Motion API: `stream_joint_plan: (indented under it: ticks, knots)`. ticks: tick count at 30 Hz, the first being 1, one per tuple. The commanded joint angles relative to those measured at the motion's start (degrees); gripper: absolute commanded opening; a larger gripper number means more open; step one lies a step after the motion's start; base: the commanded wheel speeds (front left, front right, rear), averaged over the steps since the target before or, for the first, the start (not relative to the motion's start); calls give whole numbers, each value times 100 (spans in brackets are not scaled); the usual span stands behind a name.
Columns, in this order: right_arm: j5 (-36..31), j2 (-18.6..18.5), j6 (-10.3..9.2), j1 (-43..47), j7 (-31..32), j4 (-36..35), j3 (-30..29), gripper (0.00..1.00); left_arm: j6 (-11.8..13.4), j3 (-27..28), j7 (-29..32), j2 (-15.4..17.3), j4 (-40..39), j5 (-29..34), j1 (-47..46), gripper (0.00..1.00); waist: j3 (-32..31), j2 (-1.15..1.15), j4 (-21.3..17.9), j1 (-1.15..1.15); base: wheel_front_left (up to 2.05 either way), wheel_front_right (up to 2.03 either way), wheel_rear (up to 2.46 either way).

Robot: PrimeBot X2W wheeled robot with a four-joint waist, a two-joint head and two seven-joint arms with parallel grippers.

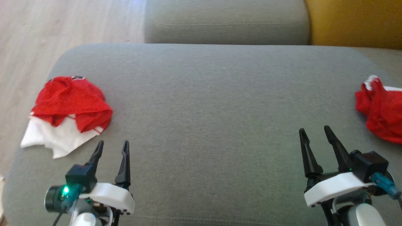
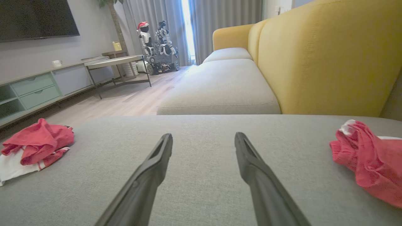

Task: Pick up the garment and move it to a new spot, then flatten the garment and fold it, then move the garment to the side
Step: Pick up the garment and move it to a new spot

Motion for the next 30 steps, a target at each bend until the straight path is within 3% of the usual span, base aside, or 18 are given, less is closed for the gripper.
stream_joint_plan:
  ticks: [1, 9, 17, 30]
  knots:
    - [-68, -3, 21, -88, 23, -257, 124, 100, 36, 220, -61, 123, -208, -17, -395, 100, -2, 0, 327, 0, 0, 0, 0]
    - [-73, 9, 21, -75, 68, -356, 211, 100, 66, 300, -53, 251, -248, -24, -491, 100, -72, 0, 1292, 0, 0, 0, 0]
    - [-54, 19, 21, -78, 91, -340, 331, 100, 119, 356, -41, 288, -309, -90, -428, 100, -123, 0, 1944, 0, 0, 0, 0]
    - [-22, 25, 21, -77, 109, -260, 447, 100, 180, 338, -62, 290, -349, -140, -359, 100, -201, 0, 2348, 0, 0, 0, 0]
